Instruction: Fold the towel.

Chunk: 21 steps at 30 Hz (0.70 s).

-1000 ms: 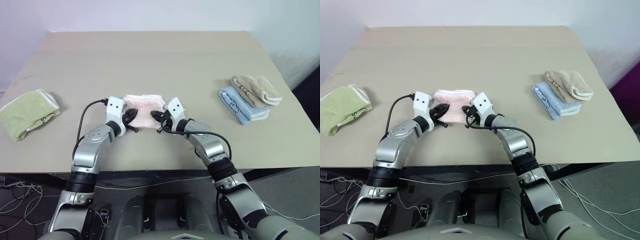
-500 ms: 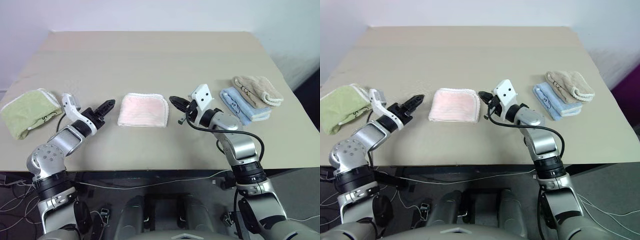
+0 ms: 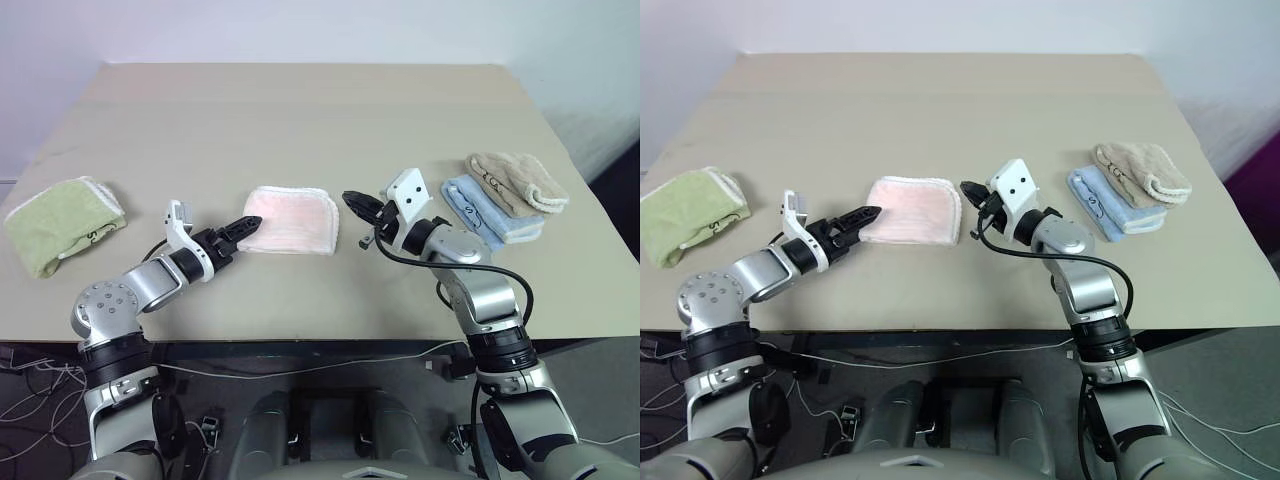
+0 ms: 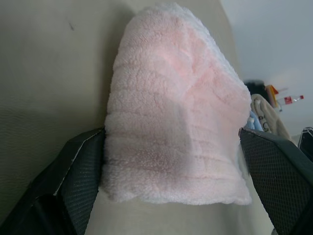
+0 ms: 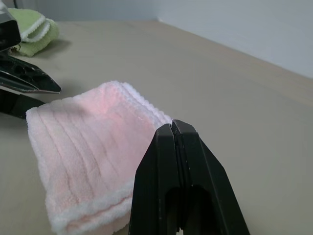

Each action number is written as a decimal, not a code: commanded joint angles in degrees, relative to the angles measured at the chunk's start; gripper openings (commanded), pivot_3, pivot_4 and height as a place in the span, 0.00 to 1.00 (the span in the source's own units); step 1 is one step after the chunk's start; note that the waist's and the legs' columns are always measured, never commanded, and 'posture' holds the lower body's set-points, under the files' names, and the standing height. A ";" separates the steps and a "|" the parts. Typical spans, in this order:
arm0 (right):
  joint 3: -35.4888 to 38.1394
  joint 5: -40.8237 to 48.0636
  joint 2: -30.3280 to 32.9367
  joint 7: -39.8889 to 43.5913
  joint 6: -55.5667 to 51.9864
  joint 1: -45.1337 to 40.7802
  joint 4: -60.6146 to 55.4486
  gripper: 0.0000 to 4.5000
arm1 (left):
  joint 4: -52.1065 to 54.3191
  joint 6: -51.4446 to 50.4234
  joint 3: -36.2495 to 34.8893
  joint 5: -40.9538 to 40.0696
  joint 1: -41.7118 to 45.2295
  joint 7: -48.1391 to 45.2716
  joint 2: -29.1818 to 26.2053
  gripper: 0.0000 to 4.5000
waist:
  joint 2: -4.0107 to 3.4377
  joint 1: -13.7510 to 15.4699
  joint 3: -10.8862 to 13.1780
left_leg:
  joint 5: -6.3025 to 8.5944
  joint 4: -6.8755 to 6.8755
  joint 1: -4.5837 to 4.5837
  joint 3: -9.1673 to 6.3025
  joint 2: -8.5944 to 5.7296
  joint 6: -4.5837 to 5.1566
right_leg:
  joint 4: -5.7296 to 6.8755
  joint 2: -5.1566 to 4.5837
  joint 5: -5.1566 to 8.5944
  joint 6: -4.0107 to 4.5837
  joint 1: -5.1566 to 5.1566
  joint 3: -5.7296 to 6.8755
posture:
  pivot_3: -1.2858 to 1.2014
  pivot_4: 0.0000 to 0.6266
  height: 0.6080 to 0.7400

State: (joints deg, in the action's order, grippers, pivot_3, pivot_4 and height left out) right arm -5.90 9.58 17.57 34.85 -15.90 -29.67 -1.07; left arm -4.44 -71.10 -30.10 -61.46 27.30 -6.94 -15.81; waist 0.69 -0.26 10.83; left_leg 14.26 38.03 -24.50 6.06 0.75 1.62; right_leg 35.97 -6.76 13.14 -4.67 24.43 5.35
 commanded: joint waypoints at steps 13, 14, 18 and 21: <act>0.46 -0.29 0.74 -0.33 1.29 -0.65 -2.37 0.00 | 1.10 -3.07 -1.44 -9.38 -2.65 10.62 7.55 0.39 | 0.01 0.83 0.00 | -0.04 0.04 0.00 -0.02 -0.01 0.11 | -0.01 0.01 0.00 0.00 -0.01 0.00 | 0.52 0.24 1.00; 0.47 -0.29 0.75 -0.30 1.30 -0.70 -2.35 0.00 | 1.27 -2.83 -1.47 -9.79 -2.73 10.94 7.64 0.30 | 0.01 0.83 0.00 | -0.04 0.04 0.00 -0.02 -0.01 0.11 | -0.01 0.01 0.00 0.00 0.00 0.00 | 0.52 0.24 1.00; 0.46 -0.26 0.67 -0.34 1.25 -0.97 -2.55 0.00 | 1.83 -1.45 -1.42 -11.40 -3.22 12.16 8.15 0.00 | 0.00 0.89 0.00 | 0.01 0.03 0.00 -0.02 0.01 0.04 | 0.00 0.00 0.00 0.00 0.00 0.00 | 0.52 0.24 1.00; 0.56 -0.18 0.68 -0.38 1.19 -1.07 -2.79 0.00 | 2.23 -0.17 -1.36 -12.83 -3.80 13.05 8.52 0.00 | 0.01 0.88 0.00 | 0.02 0.03 0.01 -0.04 0.01 0.03 | 0.00 -0.01 -0.01 0.01 0.00 0.00 | 0.52 0.24 1.00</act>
State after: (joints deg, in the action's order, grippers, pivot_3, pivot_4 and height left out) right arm -5.93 9.19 18.06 34.57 -15.86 -29.66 -1.09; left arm -2.62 -71.98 -31.33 -73.14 24.45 5.50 -7.74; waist 0.70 0.61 10.83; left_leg 14.28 38.06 -24.49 6.02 0.77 1.66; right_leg 35.97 -6.77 13.14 -4.66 24.43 5.36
